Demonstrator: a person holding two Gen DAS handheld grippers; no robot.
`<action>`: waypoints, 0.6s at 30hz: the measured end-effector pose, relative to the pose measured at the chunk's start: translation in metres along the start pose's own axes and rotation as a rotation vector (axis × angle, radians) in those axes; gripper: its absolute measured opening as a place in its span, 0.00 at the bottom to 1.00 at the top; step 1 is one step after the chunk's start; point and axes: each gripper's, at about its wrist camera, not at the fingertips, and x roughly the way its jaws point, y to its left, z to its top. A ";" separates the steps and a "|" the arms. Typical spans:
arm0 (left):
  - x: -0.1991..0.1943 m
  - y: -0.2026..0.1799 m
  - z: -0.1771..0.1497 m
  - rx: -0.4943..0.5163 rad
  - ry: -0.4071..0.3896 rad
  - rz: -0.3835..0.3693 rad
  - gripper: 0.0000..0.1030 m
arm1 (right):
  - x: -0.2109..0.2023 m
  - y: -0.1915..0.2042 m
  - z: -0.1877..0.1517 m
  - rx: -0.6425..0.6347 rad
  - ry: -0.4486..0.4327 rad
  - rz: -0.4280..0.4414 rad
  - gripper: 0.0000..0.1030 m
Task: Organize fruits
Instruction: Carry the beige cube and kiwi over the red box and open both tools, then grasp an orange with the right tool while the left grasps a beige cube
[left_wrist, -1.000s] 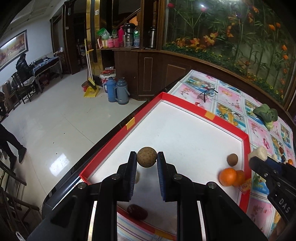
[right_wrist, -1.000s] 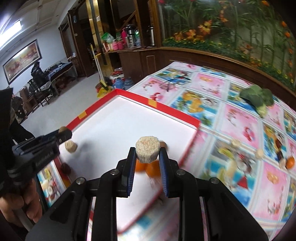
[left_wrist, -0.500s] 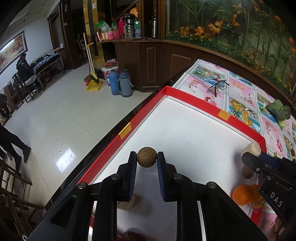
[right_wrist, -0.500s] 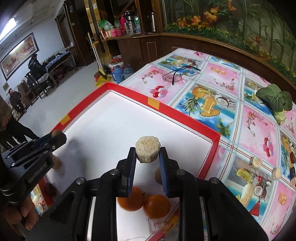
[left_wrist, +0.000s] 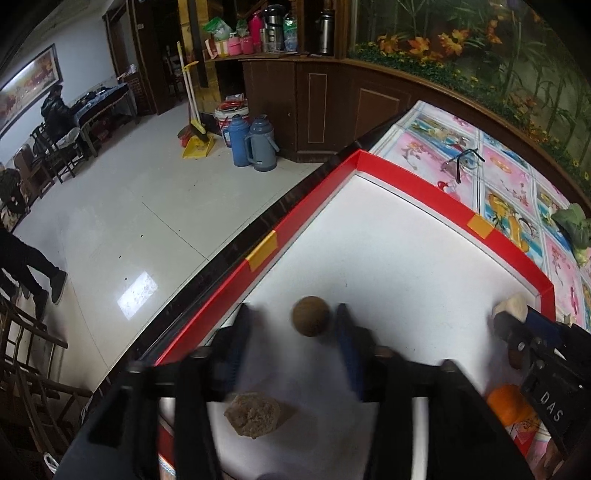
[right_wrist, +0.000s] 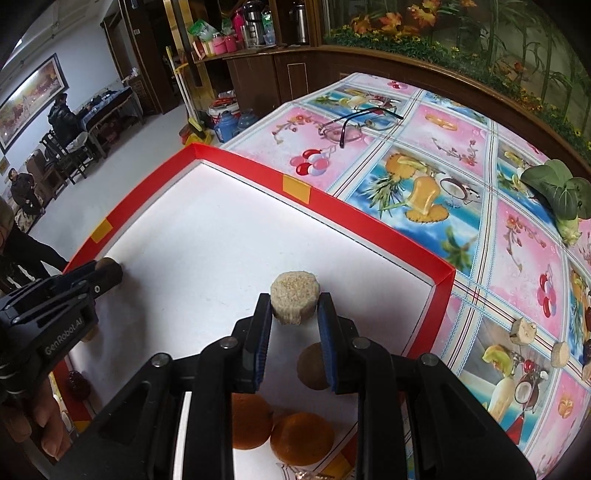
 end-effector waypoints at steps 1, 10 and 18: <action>-0.003 0.002 -0.001 -0.006 -0.013 -0.006 0.67 | 0.000 -0.001 0.000 0.002 0.000 -0.003 0.43; -0.045 0.015 -0.007 -0.071 -0.161 0.026 0.74 | -0.070 -0.040 -0.022 0.072 -0.149 -0.023 0.63; -0.085 -0.010 -0.045 -0.086 -0.251 -0.076 0.78 | -0.150 -0.137 -0.121 0.256 -0.269 -0.173 0.86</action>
